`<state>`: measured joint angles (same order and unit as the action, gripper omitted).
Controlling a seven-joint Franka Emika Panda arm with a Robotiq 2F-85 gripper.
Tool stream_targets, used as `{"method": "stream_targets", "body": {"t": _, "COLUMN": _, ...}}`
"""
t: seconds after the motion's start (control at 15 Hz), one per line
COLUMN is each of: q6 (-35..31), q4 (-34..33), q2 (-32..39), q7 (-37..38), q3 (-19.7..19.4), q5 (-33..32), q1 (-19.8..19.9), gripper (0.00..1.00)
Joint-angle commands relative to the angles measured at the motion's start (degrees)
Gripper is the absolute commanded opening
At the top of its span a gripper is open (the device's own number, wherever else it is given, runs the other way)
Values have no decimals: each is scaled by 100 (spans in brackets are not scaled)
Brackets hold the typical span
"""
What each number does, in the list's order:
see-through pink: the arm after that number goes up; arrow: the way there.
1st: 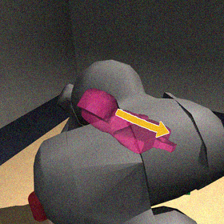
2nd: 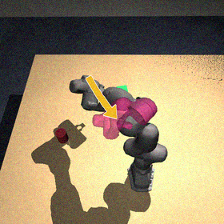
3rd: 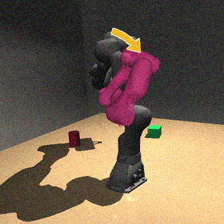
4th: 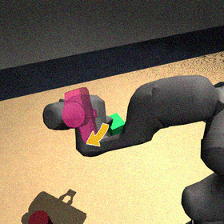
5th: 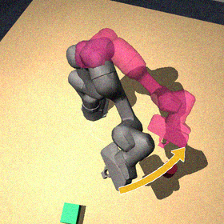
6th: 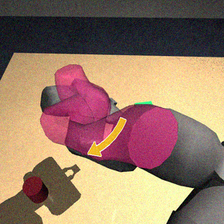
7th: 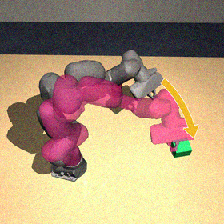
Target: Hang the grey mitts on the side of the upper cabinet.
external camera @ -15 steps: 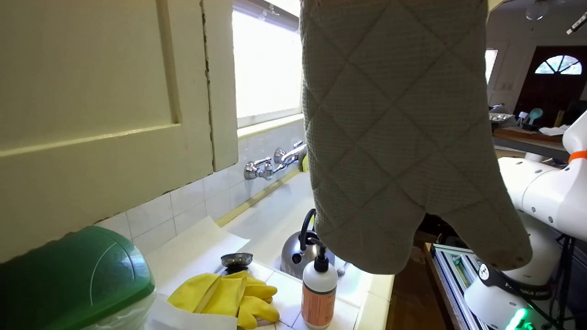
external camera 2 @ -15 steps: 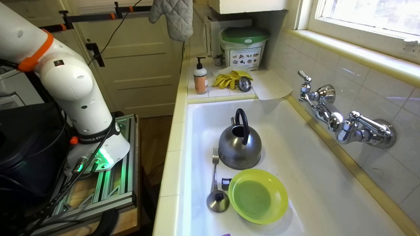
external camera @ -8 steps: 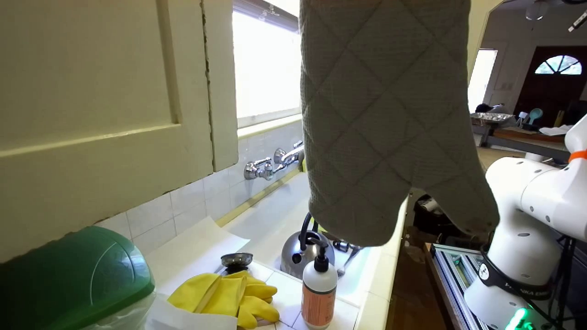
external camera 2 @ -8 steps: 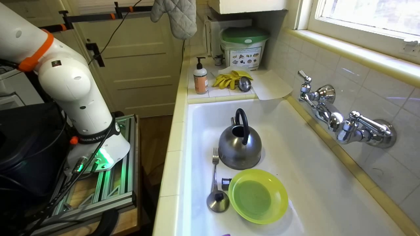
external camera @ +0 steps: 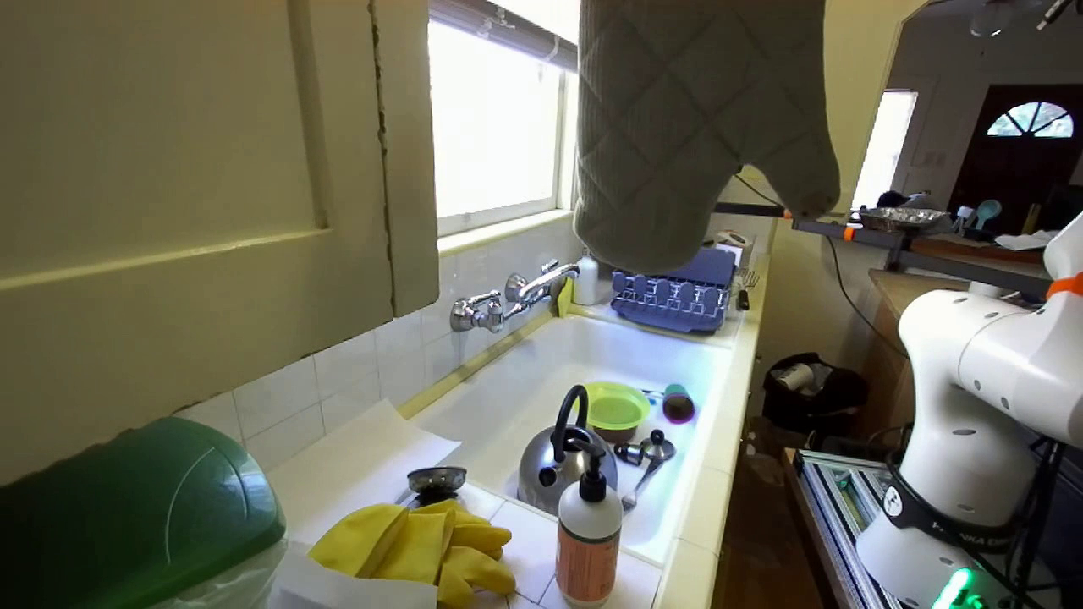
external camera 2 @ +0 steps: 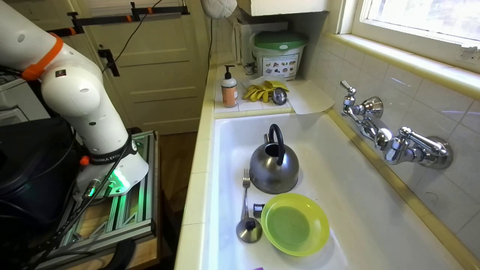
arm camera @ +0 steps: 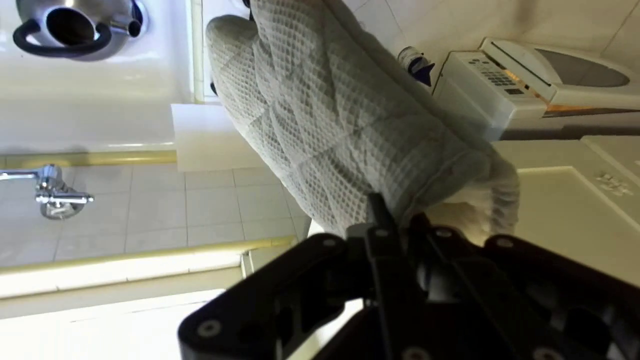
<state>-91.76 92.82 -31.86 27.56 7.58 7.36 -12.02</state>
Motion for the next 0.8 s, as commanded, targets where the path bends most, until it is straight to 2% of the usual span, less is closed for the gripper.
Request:
{"method": "stream_targets", "body": {"t": 0.0, "q6": 132, "q4": -269, "q2": 102, "q7": -378, "q3": 70, "q5": 215, "q1": 375, "gripper": 9}}
{"method": "stream_targets", "body": {"t": 0.13, "q6": 248, "q4": -622, "q2": 313, "q7": -657, "q3": -55, "q5": 257, "q1": 429, "gripper": 9}}
{"method": "stream_targets", "body": {"t": 0.33, "q6": 255, "q4": -786, "q2": 519, "q7": -716, "q3": -61, "q5": 252, "q1": 418, "gripper": 9}}
{"method": "stream_targets", "body": {"t": 0.4, "q6": 255, "q4": -794, "q2": 537, "q7": -715, "q3": -50, "q5": 250, "q1": 415, "gripper": 2}}
{"method": "stream_targets", "body": {"t": 0.73, "q6": 276, "q4": -1378, "q2": 975, "q7": -1735, "q3": -487, "q5": 611, "q1": 395, "gripper": 2}}
